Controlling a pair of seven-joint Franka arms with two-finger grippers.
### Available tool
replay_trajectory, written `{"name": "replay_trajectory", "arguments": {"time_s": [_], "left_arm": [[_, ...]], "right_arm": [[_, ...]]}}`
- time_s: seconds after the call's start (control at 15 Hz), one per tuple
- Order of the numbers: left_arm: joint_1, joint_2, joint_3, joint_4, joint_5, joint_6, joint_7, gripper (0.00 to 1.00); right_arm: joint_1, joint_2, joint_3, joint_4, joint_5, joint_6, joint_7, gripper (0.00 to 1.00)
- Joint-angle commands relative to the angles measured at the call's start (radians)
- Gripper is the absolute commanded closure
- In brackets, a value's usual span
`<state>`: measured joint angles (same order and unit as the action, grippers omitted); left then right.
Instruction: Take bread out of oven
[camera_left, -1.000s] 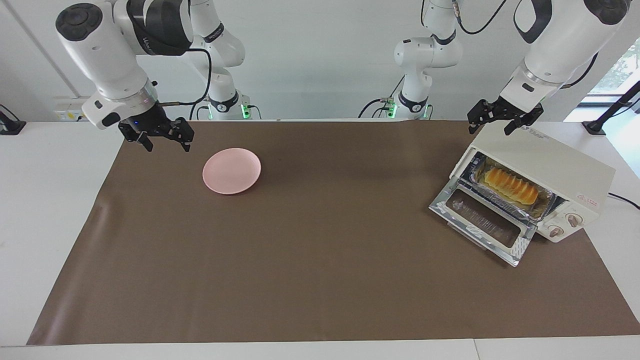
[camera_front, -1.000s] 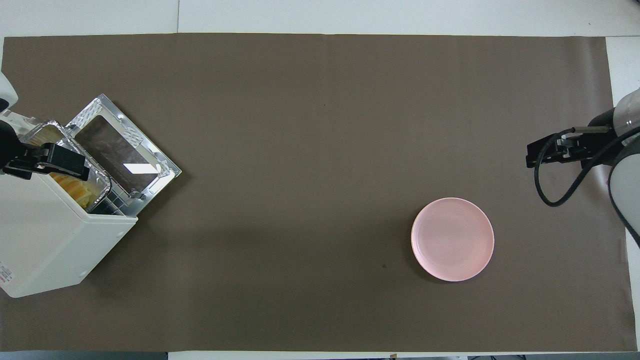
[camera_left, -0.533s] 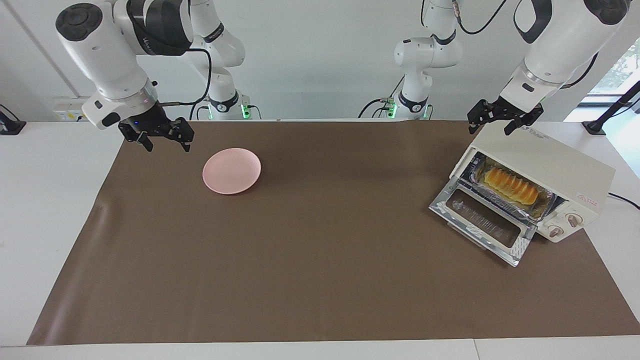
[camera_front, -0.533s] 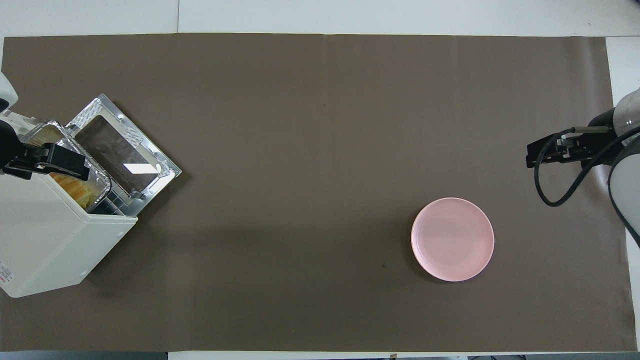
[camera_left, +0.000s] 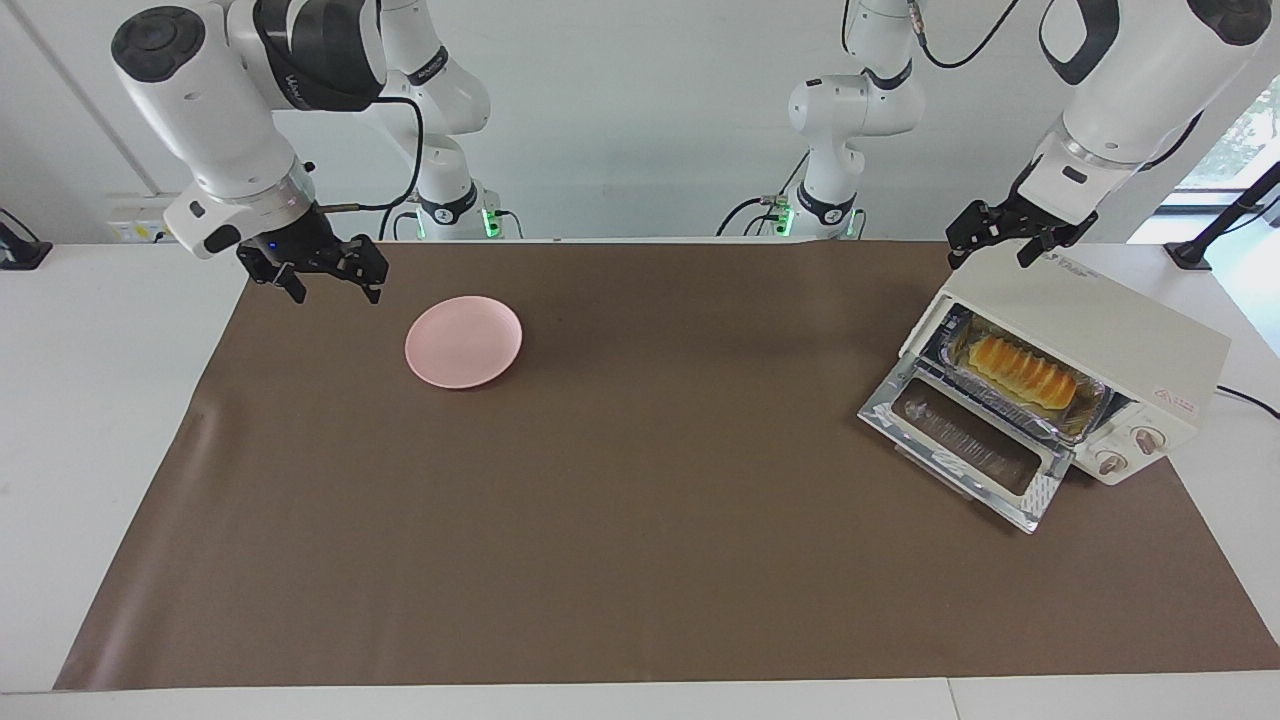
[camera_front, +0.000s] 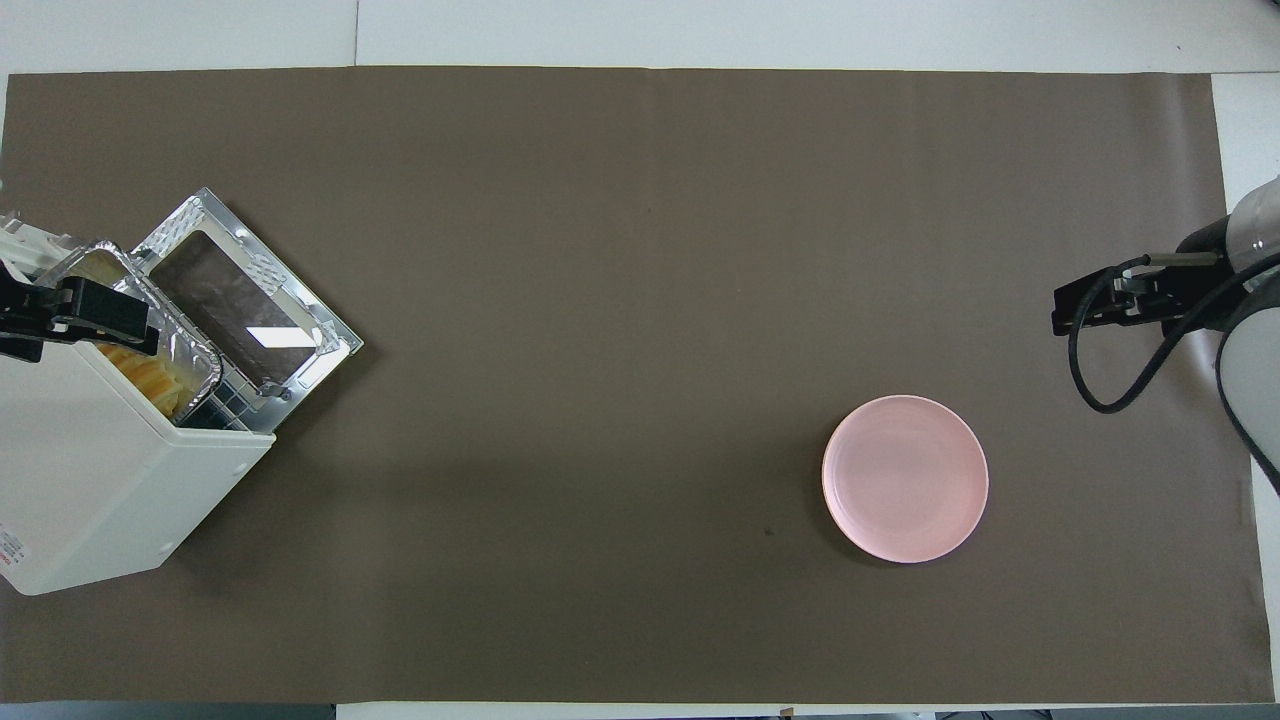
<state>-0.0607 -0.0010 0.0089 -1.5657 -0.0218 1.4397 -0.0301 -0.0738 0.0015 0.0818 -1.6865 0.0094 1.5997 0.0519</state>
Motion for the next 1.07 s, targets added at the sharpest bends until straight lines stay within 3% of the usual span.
{"name": "replay_trajectory", "arguments": {"time_s": [0.0, 0.13, 0.67, 0.8, 1.0], "left_arm": [[-0.008, 0.087, -0.001, 0.082, 0.009, -0.015, -0.053, 0.0], [-0.01, 0.154, 0.003, 0.125, 0.019, -0.016, -0.123, 0.0], [-0.037, 0.545, 0.074, 0.467, 0.077, -0.005, -0.615, 0.0], [-0.115, 0.559, 0.161, 0.458, 0.079, 0.01, -0.703, 0.0], [-0.165, 0.547, 0.197, 0.339, 0.098, 0.077, -0.758, 0.0]], "right_arm": [[-0.023, -0.021, 0.016, -0.022, -0.016, 0.0, -0.024, 0.0], [-0.023, -0.021, 0.016, -0.022, -0.016, 0.0, -0.024, 0.0], [-0.023, -0.021, 0.016, -0.022, -0.016, 0.0, -0.024, 0.0], [-0.023, -0.021, 0.016, -0.022, -0.016, 0.0, -0.024, 0.0], [-0.023, -0.021, 0.016, -0.022, -0.016, 0.0, -0.024, 0.0]]}}
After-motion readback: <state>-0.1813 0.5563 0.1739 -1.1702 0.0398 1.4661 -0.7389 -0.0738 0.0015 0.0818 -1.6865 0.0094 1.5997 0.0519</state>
